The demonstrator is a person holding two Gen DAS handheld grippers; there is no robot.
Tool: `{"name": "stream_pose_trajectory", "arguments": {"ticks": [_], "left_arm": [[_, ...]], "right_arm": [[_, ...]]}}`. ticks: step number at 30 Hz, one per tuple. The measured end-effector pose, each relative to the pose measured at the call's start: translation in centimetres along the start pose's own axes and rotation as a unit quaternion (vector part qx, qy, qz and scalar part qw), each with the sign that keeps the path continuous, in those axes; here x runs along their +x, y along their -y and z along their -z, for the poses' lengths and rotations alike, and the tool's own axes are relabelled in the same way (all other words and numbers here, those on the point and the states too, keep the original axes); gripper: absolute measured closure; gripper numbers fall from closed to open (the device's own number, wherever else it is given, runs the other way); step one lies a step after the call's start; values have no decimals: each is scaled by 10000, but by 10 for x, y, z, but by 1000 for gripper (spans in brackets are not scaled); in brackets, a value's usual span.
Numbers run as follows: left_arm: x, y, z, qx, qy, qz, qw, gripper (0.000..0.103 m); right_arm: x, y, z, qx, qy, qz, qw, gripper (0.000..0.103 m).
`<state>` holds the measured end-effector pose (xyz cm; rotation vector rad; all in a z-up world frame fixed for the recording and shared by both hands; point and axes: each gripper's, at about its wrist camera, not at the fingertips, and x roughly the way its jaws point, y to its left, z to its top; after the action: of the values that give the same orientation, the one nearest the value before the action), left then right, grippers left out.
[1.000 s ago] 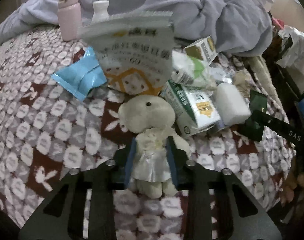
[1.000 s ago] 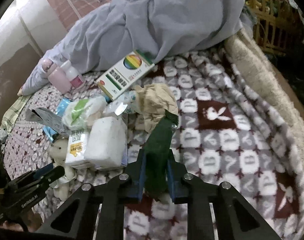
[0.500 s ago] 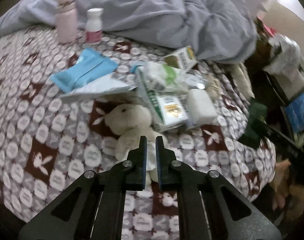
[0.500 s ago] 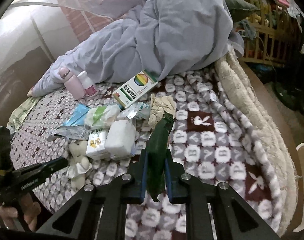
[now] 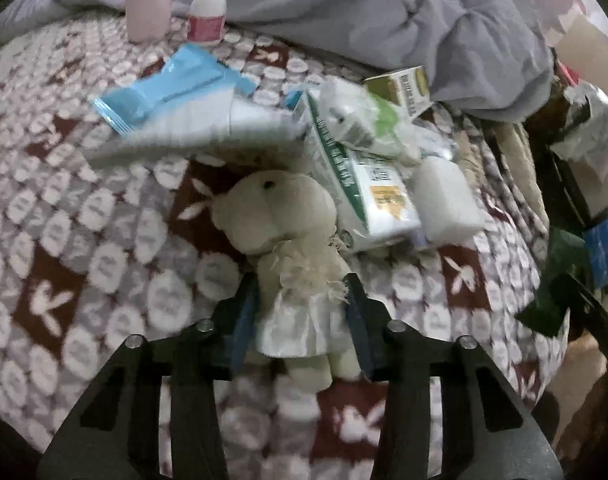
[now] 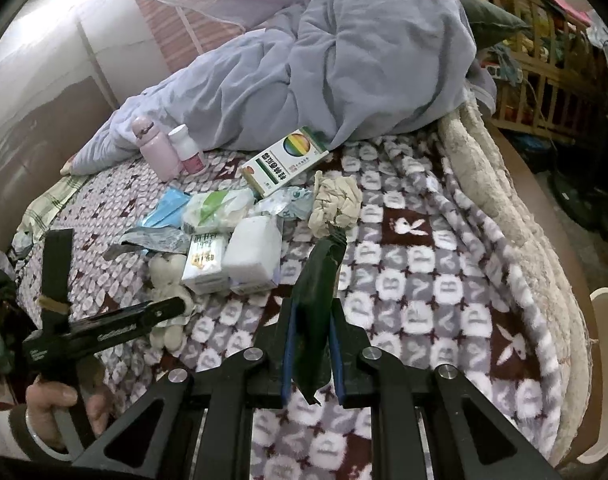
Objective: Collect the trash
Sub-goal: 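Carry the teddy bear and dark green packet with both tools to the bucket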
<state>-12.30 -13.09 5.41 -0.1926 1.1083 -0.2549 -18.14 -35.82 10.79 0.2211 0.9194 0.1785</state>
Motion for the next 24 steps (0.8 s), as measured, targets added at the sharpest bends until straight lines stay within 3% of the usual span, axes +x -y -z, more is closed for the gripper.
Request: {"name": "stream_pose_trajectory", "arguments": {"ticks": [2, 5, 8, 11, 13, 15, 16, 17, 24], "left_arm": [[-15, 5, 2, 158, 54, -55, 9998, 96], [-36, 16, 2, 320, 118, 227, 9992, 97], [-49, 34, 3, 629, 253, 264, 9973, 97], [-46, 40, 7, 705, 183, 157, 9972, 97], [-43, 33, 10, 484, 375, -88, 9981, 95], [-32, 24, 9, 289, 303, -144, 9990, 72], [-27, 19, 9, 210, 259, -135, 9994, 47], [-21, 14, 10, 78, 253, -78, 9996, 41], [25, 6, 4, -218, -59, -130, 9997, 39]], "right_arm": [[-3, 2, 1, 11, 26, 4, 10000, 88], [-9, 4, 3, 6, 69, 21, 10000, 88], [-15, 11, 6, 93, 91, 59, 9999, 88], [-20, 19, 10, 229, 89, 67, 9997, 88], [-24, 21, 12, 240, 100, 71, 9996, 88], [-26, 23, 14, 233, 91, 65, 9997, 88], [-26, 23, 15, 234, 77, 50, 9997, 88], [-26, 23, 16, 238, 65, 46, 9997, 88], [-20, 20, 17, 240, -38, 26, 9997, 88]]}}
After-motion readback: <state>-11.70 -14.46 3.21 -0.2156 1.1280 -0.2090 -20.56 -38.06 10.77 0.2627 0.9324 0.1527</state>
